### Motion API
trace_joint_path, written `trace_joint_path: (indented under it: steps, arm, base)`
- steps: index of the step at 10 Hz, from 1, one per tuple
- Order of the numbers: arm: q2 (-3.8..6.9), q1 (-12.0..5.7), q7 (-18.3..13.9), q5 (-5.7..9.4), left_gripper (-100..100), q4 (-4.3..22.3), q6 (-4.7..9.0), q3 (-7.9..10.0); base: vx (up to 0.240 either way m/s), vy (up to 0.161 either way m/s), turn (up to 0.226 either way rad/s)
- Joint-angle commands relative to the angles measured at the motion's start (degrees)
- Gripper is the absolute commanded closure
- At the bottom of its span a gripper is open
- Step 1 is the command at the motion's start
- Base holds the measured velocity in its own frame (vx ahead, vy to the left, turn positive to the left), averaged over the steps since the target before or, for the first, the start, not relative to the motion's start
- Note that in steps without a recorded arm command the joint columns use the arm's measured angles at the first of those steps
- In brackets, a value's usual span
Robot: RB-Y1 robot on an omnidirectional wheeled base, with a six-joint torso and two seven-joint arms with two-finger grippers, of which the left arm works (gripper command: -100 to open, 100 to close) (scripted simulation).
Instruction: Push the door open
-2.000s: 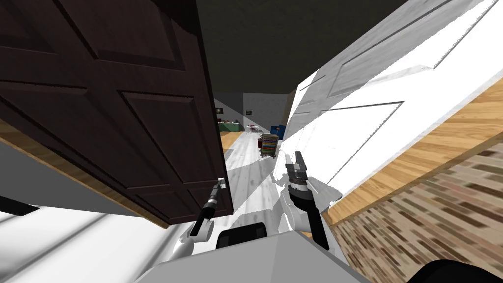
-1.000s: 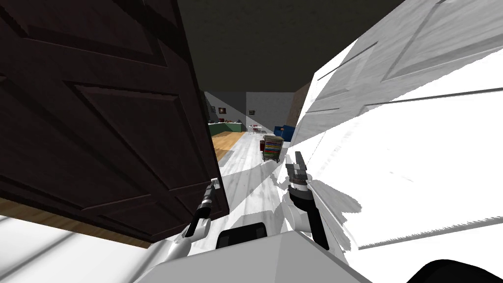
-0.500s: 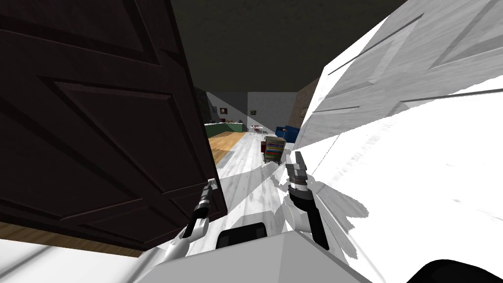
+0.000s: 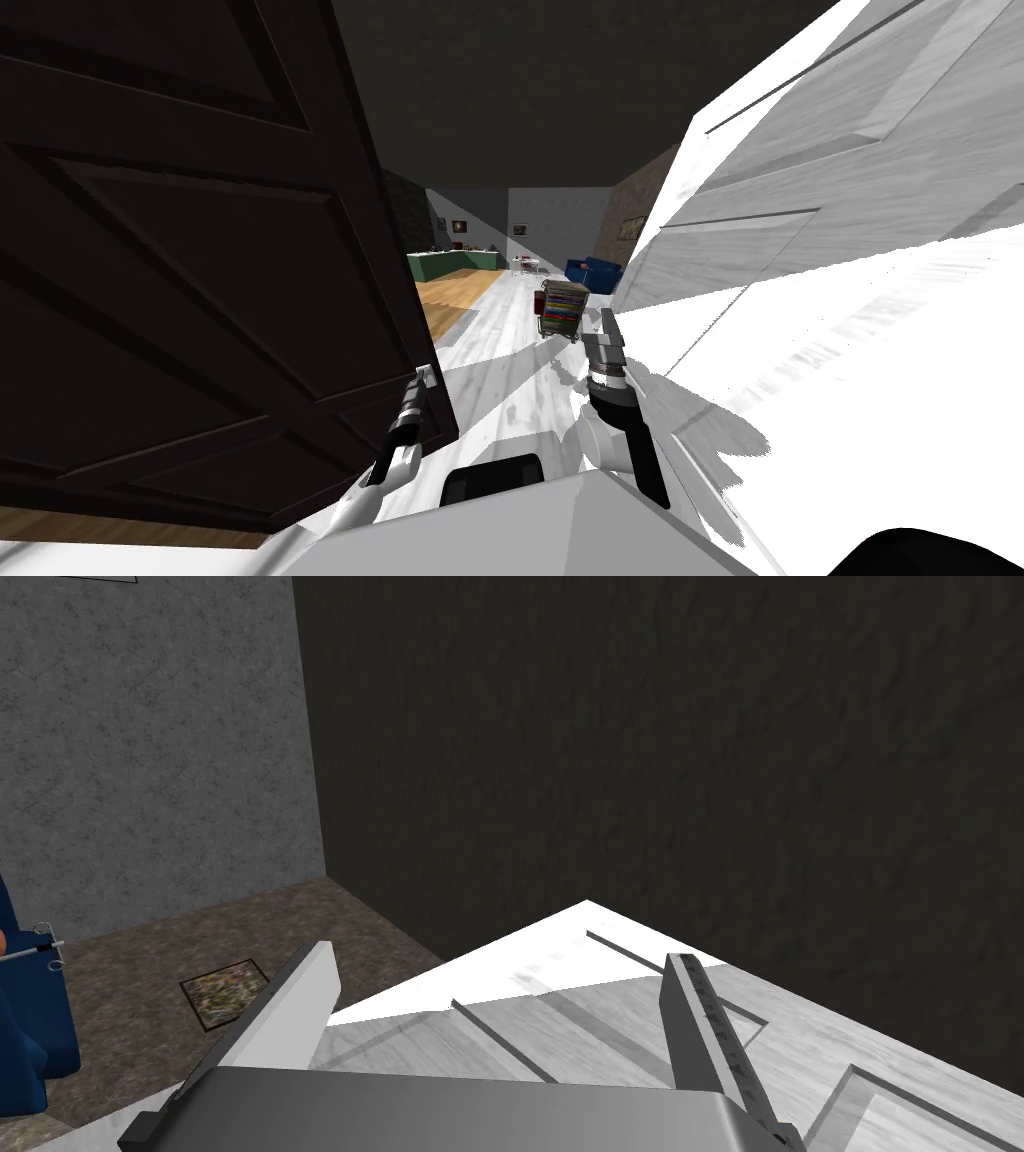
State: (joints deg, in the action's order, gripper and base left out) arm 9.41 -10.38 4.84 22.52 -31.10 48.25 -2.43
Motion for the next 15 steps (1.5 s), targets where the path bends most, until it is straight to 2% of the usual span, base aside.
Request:
trace_joint_path:
  steps: [1, 2, 3, 15]
  arm:
    - [0.26, 1.04, 0.51, 0.17, 100, -2.47, -1.08, 0.51]
    - [0.26, 1.04, 0.51, 0.17, 100, -2.47, -1.08, 0.51]
    - [0.27, 0.67, 0.27, 0.19, 100, -1.61, -0.49, 0.51]
    - [1.67, 1.0, 2.7, 4.47, 100, -0.37, 0.01, 6.54]
  base:
    - [0.108, -0.046, 0.023]
    - [0.041, -0.008, 0.001]
    - [0.014, 0.002, 0.0]
    - [0.174, -0.032, 0.043]
